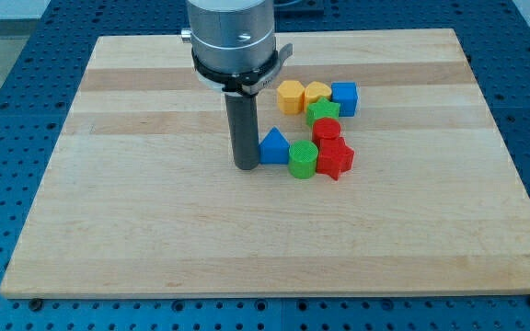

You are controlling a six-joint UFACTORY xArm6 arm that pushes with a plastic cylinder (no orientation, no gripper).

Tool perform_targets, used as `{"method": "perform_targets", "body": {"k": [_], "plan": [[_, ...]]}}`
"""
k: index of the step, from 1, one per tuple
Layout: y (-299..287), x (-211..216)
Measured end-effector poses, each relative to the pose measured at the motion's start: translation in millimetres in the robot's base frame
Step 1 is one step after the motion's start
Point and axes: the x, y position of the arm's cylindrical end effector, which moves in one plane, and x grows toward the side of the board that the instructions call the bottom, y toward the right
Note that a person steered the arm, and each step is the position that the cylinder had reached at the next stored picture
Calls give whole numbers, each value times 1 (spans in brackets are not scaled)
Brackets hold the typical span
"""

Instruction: Push the green star right and up a bit

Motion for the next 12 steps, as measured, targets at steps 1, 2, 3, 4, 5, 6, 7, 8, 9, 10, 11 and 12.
{"method": "perform_targets", "body": {"k": [1,2,3,4,5,6,7,8,9,10,11,12], "plan": [[-2,0],[-26,-6],[-39,-37],[-21,-71],[13,-73],[33,-73],[38,-73],[40,-70],[40,-70],[41,-70],[44,-65],[61,-62]]}}
